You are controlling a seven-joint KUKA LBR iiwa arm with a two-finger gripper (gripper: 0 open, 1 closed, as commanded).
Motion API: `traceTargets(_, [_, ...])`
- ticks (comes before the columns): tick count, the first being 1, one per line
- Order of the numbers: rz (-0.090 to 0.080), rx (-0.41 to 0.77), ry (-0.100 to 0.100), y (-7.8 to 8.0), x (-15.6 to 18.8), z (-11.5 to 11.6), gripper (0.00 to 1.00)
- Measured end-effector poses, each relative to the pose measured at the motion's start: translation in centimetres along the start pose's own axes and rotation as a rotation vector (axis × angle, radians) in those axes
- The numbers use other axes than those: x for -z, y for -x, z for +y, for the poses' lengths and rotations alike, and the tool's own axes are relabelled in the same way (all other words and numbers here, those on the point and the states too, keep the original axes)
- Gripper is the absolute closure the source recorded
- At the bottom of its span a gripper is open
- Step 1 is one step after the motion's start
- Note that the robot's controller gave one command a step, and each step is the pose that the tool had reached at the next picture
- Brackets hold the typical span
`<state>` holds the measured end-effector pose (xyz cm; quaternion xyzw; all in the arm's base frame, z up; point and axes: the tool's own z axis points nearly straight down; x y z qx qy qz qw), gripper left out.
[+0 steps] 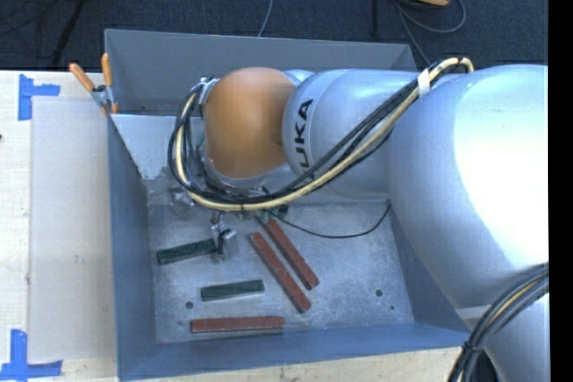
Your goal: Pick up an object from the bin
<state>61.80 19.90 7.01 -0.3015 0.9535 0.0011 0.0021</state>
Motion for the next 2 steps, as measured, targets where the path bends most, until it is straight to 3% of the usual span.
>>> traceTargets(1, [0.003, -0.006, 0.000, -0.2, 0.0, -0.2, 1.00])
traceTargets(2, [-0.007, -0.015, -0.004, 1.0, 17.0, 0.2, 1.00])
